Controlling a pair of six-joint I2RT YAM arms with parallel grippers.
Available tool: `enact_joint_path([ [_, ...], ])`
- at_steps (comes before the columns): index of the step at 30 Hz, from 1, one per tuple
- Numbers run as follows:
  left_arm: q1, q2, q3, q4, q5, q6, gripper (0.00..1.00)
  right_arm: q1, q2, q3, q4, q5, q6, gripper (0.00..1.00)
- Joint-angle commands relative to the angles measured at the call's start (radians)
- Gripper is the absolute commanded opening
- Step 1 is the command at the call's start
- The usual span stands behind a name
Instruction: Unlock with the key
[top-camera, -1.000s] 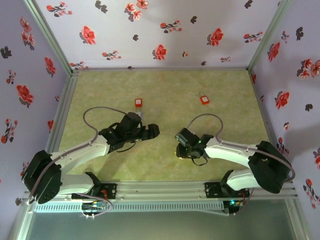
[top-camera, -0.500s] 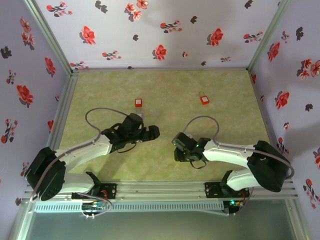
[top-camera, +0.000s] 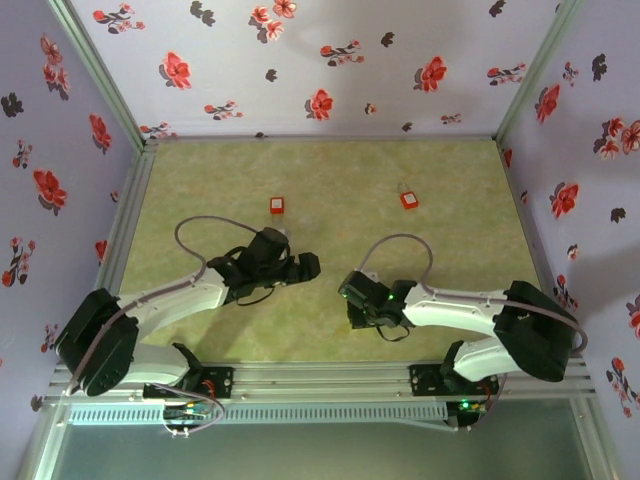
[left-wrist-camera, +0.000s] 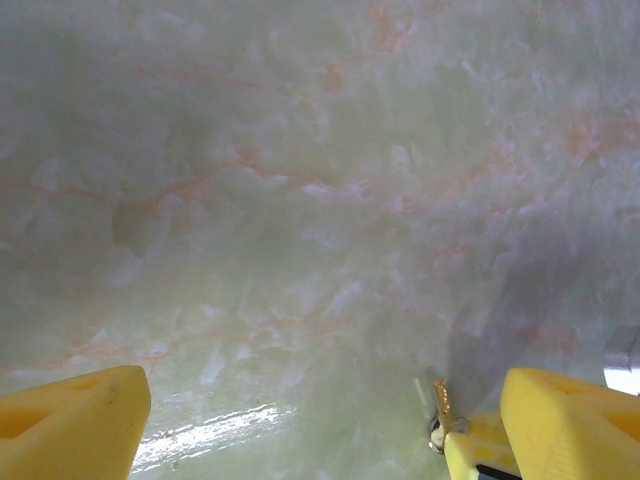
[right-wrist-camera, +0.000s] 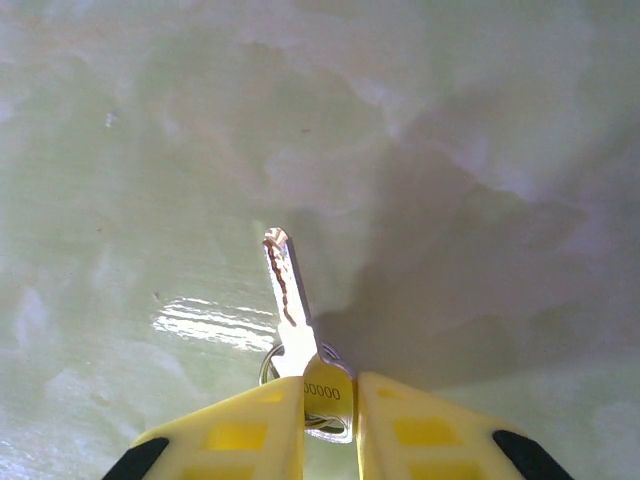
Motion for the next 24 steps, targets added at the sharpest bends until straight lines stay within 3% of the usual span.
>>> enact_joint_path([
  [1, -0.013, 0.031, 0.011, 0.022, 0.007, -0.012, 0.91, 0.011, 0.002, -0.013, -0.001, 0.019, -0.010, 0.14],
  [9, -0.044, 0.136, 0.059, 0.078, 0.057, -0.058, 0.89, 0.016, -0.027, -0.016, 0.005, 0.032, -0.030, 0.01],
  [19, -0.061, 0.237, 0.065, 0.275, 0.170, -0.253, 0.82, 0.018, -0.182, -0.081, 0.074, 0.033, -0.083, 0.00],
  [24, -0.066, 0.247, 0.071, 0.318, 0.189, -0.275, 0.81, 0.017, -0.323, -0.148, 0.135, 0.042, -0.116, 0.00],
])
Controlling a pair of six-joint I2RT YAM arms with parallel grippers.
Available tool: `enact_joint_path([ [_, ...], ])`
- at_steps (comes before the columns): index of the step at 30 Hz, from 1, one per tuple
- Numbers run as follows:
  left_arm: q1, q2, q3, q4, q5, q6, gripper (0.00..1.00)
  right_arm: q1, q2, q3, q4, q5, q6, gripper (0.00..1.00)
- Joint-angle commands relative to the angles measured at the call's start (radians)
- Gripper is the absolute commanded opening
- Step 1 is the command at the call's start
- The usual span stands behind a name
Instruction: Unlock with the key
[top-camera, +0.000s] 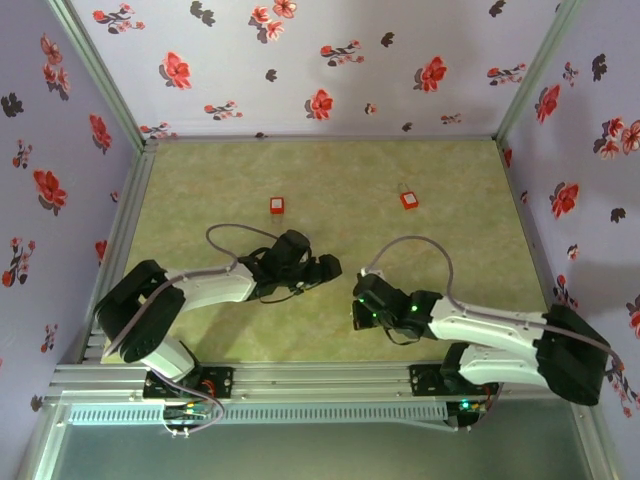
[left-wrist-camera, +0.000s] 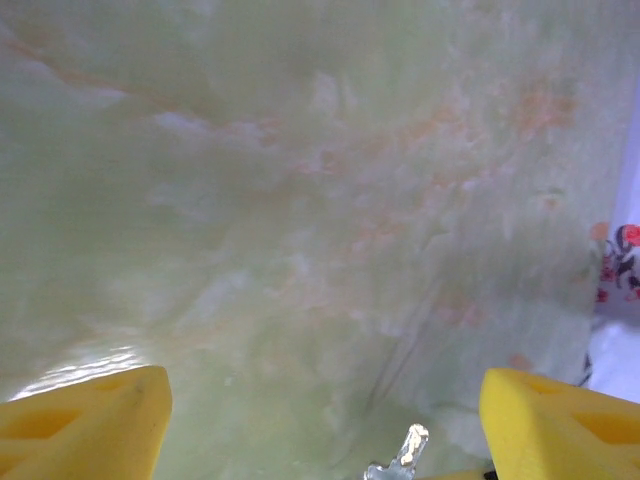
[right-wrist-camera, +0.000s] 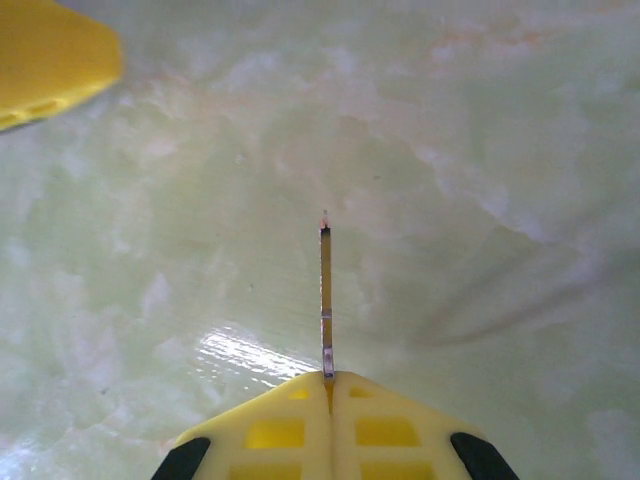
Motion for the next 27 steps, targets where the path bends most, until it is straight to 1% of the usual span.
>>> enact_joint_path([
  [1, -0.009, 0.007, 0.029, 0.061, 0.031, -0.044, 0.80, 0.007, -0.079, -0.028, 0.025, 0.035, -0.041, 0.00],
  [6, -0.010, 0.004, 0.015, 0.111, 0.054, -0.079, 0.79, 0.003, -0.199, -0.037, -0.007, 0.039, -0.062, 0.00],
  [9, -0.011, 0.012, 0.019, 0.135, 0.085, -0.108, 0.77, -0.019, -0.258, -0.027, -0.030, 0.040, -0.077, 0.00],
  [13, -0.012, 0.025, -0.011, 0.257, 0.141, -0.215, 0.78, -0.072, -0.303, 0.001, -0.029, 0.011, -0.101, 0.00],
  [17, -0.019, 0.043, -0.067, 0.445, 0.167, -0.364, 0.79, -0.109, -0.290, 0.019, 0.024, -0.037, -0.131, 0.00],
  [19, -0.021, 0.056, -0.075, 0.502, 0.175, -0.403, 0.79, -0.118, -0.268, 0.026, 0.063, -0.077, -0.147, 0.00],
  [25, -0.027, 0.065, -0.095, 0.529, 0.153, -0.417, 0.77, -0.121, -0.217, 0.036, 0.138, -0.181, -0.177, 0.00],
  [27, -0.027, 0.063, -0.099, 0.553, 0.150, -0.414, 0.73, -0.120, -0.209, 0.036, 0.146, -0.201, -0.179, 0.00],
])
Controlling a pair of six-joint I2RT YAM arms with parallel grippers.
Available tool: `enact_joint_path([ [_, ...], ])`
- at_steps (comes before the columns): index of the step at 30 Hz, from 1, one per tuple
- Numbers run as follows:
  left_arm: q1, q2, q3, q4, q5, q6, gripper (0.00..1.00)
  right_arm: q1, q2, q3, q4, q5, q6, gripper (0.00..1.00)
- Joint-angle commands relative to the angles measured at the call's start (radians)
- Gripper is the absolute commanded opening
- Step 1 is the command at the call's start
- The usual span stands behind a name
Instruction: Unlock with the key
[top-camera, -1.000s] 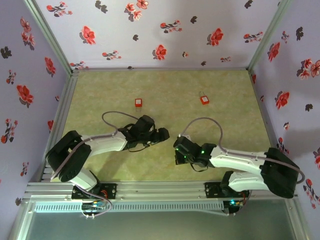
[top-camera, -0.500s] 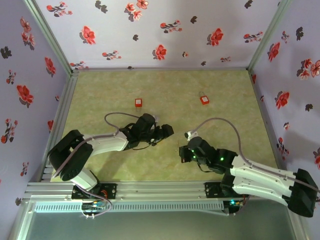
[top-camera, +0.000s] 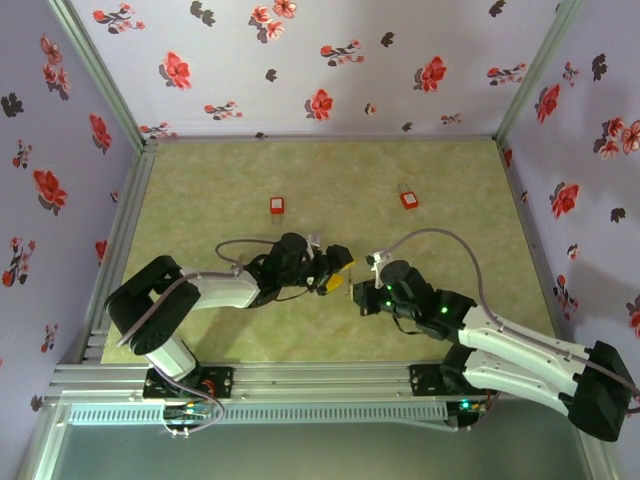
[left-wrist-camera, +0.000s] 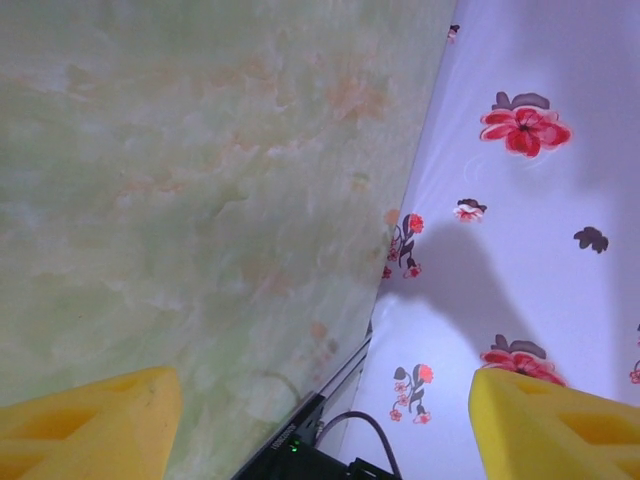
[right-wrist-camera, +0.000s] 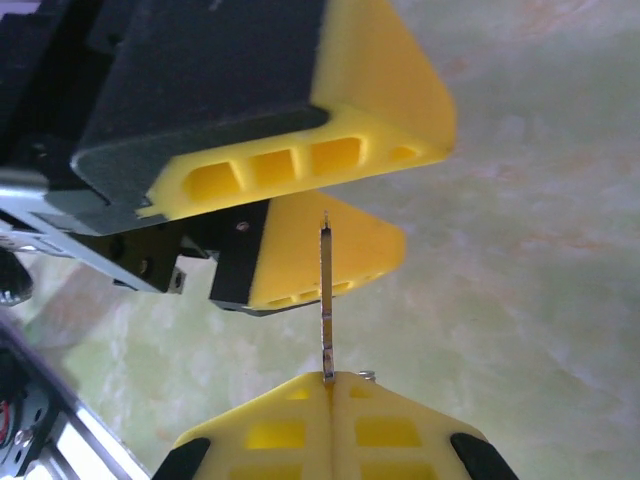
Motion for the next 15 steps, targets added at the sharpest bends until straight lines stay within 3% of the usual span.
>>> enact_joint_path([
  [1, -0.008, 0.000, -0.015, 0.083, 0.002, -0.024, 0.72, -0.006, 0.008, 0.028, 0.052, -0.064, -0.033, 0.00],
  [8, -0.010, -0.012, -0.036, 0.090, 0.003, -0.007, 0.50, -0.029, 0.012, 0.015, 0.051, -0.085, -0.019, 0.00],
  [15, -0.016, -0.041, -0.033, 0.039, 0.014, 0.031, 0.41, -0.076, 0.028, 0.007, 0.060, -0.125, 0.006, 0.00],
])
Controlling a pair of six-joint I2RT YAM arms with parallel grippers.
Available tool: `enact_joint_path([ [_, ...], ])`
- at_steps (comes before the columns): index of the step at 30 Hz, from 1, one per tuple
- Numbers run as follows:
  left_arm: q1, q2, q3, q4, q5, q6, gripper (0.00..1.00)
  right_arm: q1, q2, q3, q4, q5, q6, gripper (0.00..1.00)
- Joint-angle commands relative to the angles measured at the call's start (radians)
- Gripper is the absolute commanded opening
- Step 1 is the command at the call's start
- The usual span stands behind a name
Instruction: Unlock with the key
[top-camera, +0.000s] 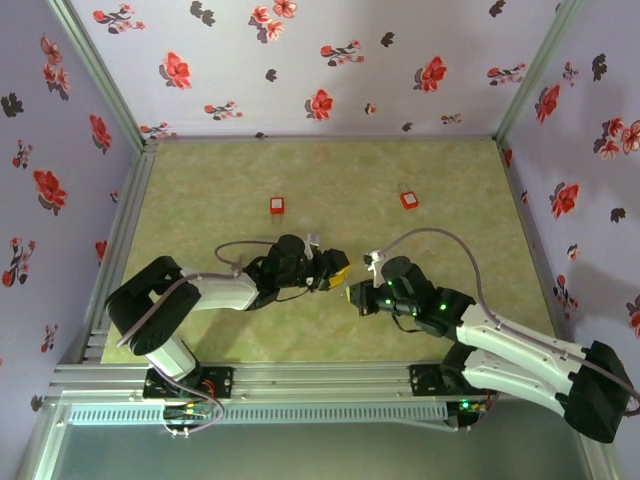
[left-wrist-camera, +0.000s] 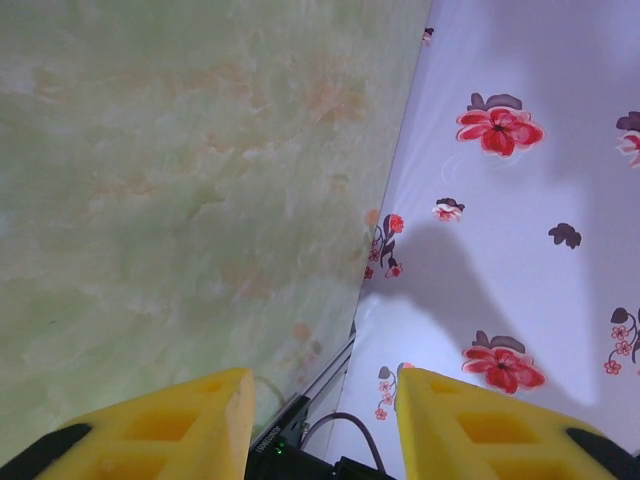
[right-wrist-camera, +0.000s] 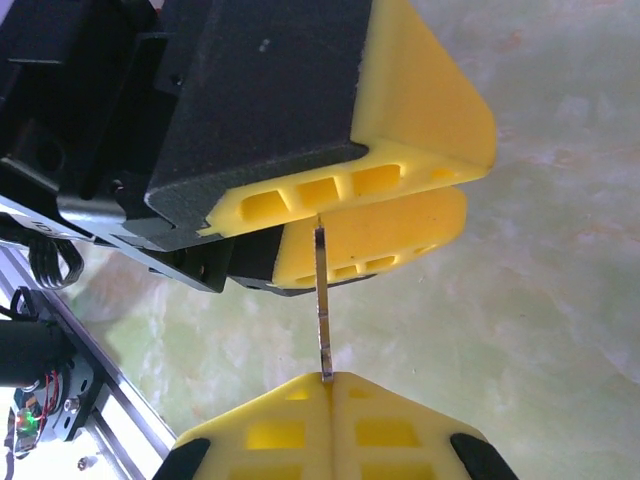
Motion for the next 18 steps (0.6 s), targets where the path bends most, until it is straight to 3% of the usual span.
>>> enact_joint_path([
  [1, -0.014, -0.041, -0.008, -0.038, 0.019, 0.049, 0.41, -0.031, 0.016, 0.007, 0.042, -0.020, 0.018, 0.00],
  [10, -0.030, -0.092, 0.033, -0.190, 0.020, 0.154, 0.39, -0.083, 0.080, -0.007, 0.119, -0.098, 0.051, 0.00],
  [18, -0.028, -0.089, 0.046, -0.218, 0.017, 0.194, 0.32, -0.084, 0.110, -0.017, 0.178, -0.187, 0.070, 0.00],
])
